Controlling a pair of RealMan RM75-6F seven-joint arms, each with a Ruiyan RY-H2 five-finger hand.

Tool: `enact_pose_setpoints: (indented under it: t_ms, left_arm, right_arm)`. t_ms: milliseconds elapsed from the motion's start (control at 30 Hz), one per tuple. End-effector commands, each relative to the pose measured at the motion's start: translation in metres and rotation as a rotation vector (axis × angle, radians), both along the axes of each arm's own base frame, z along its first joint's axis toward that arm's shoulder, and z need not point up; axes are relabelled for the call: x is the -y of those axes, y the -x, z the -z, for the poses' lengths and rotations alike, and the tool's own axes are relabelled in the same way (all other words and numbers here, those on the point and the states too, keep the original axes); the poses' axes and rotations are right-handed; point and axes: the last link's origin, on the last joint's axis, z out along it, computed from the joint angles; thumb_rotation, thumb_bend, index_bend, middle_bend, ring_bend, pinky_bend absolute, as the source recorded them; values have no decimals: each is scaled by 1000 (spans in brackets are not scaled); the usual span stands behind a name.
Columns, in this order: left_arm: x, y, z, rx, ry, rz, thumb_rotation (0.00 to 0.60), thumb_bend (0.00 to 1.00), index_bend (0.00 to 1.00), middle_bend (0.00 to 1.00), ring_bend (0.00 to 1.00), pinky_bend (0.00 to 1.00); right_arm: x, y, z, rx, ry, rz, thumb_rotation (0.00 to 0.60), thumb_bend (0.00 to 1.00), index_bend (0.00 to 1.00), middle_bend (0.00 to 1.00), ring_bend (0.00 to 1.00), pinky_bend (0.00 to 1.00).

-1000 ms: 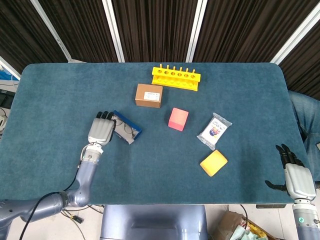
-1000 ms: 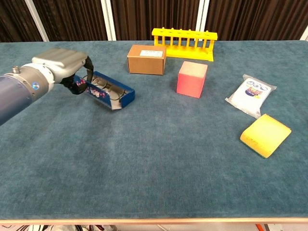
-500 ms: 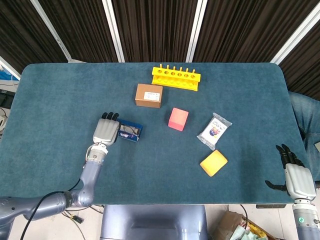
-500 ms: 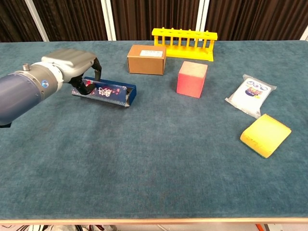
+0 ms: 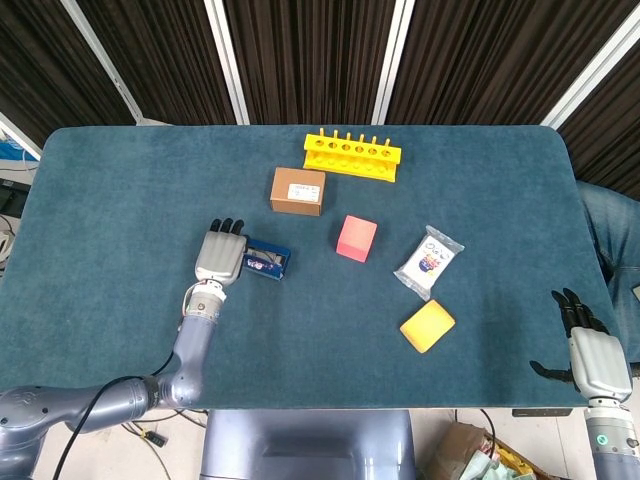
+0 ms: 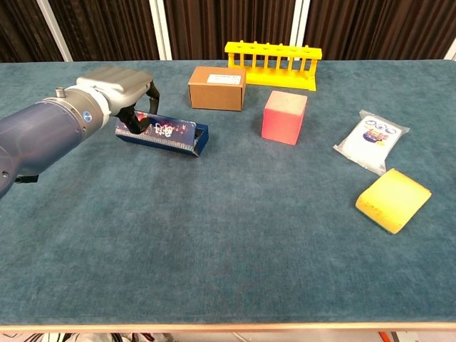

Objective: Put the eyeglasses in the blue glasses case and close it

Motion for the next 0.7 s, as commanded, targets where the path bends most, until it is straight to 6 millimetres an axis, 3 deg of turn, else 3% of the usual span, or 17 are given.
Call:
enact_pose_setpoints:
  t_ms: [33,700]
  left_arm:
    - [-2,-1,0,1,-4,-6,600,489,592,188,119,158]
    - [-24,-9,3,-1,-54,-56,600,489,592,188,119,158]
  right_arm:
    - [0,0,0,0,1,0,600,171,9,0,129,224]
    - [0,1,0,-6,-2,11,600,172,8,0,129,224]
